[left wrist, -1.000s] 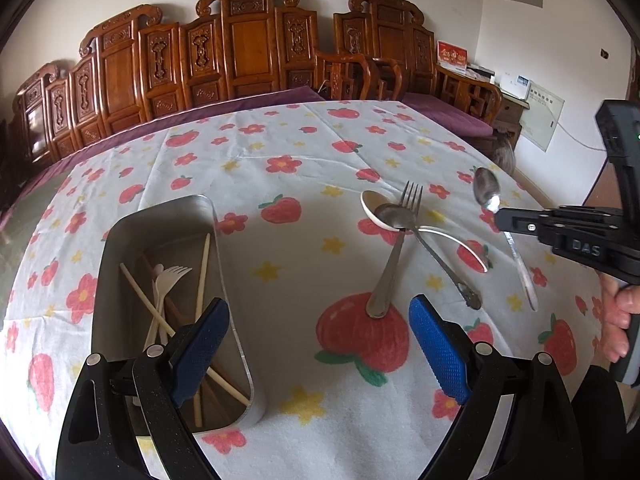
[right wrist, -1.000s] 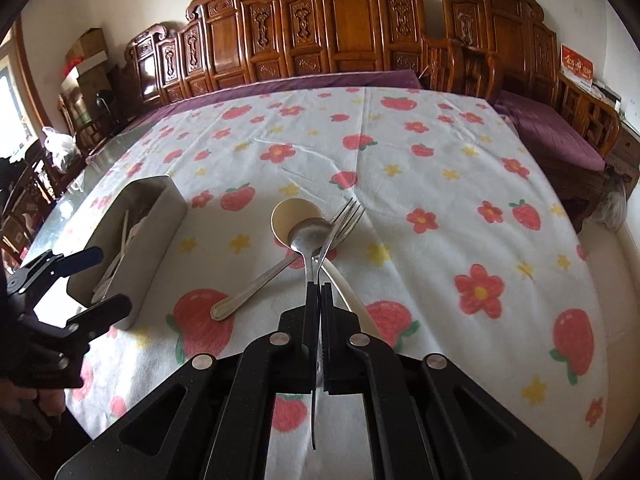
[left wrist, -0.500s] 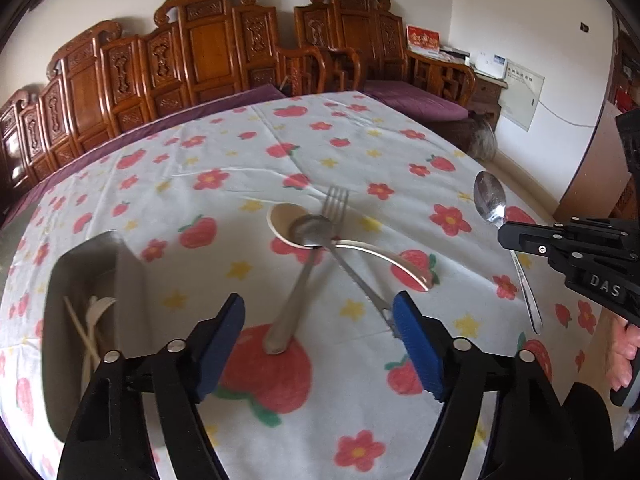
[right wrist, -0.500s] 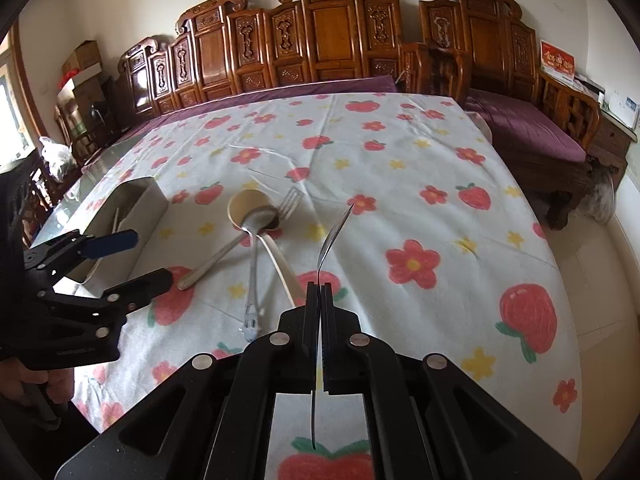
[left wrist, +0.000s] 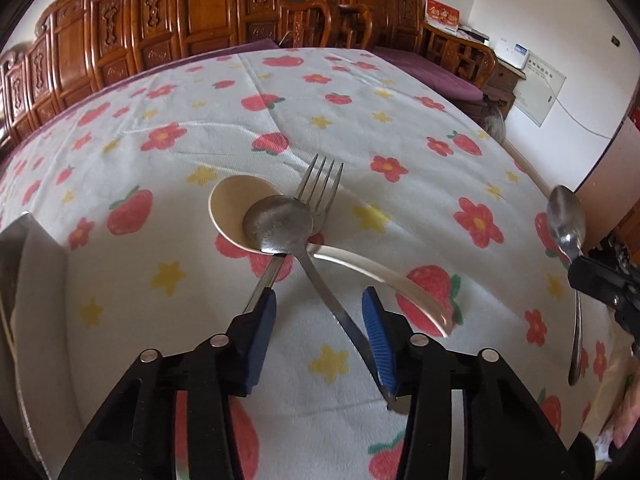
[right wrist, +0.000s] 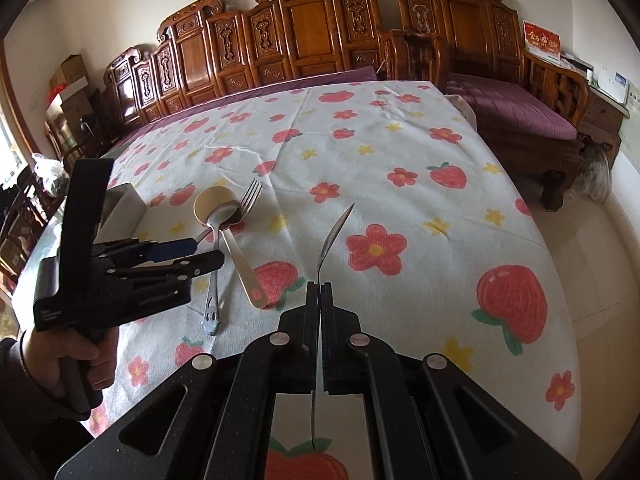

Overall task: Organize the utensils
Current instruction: 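Grasp a second metal spoon with the left tool while the right tool holds its spoon, then carry the metal spoon into the metal tray and open the left tool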

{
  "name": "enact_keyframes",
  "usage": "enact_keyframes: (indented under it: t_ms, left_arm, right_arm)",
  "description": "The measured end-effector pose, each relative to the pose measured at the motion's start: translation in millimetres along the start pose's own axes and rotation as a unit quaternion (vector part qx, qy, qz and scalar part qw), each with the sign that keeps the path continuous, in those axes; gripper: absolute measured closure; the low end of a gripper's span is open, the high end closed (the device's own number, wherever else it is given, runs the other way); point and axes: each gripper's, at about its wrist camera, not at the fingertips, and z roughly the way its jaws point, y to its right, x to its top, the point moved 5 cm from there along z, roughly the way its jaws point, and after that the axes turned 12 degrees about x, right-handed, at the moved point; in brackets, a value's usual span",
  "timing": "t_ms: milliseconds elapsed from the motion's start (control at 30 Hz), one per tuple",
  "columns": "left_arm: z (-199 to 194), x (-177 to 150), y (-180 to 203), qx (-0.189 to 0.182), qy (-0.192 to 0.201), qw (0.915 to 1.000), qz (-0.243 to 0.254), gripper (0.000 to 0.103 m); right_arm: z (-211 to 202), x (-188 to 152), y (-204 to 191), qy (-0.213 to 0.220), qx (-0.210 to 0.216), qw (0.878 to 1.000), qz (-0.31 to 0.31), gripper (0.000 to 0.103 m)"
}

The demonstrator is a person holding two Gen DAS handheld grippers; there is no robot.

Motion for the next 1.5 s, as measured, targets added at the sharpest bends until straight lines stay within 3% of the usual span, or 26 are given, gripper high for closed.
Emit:
enact_keyframes:
  t_ms: [233,333,367,667,1200,1500]
  left_arm:
    - [7,3,5,0.006,-0.001,1.0,0.001,0.071]
    - [8,4,4,0.006,-0.002,1.0,-0.001,0.081]
    - [8,4,3,0.004,-0.004,1.0,-0.002,0.085]
    - [-1,-1,-6,-0.019,-0.016,0.9995,-0.019,0.097]
    - [-49,0,7,-0.005,0.027,0.9992,0.031,0.098]
    - [-80,6,-9,-0.001,0.047,0.9986,0.025,0.098]
  right_arm:
    - [3,-2,-1,-0.004,0.004,1.0,0.002,0.101]
    - [5,-4,-2,-0.007,0.005,1.0,0.001,0.101]
    - [6,-4,-2,-0.008,0.005,1.0,0.0,0.101]
    - [7,-7,-4,-0.009,0.015,1.0,0.011,0.101]
    - [2,-5,-15,-0.006,0.027,1.0,0.002,0.101]
    - [-7,2,-32,0.003,0.038,0.999,-0.01,0.101]
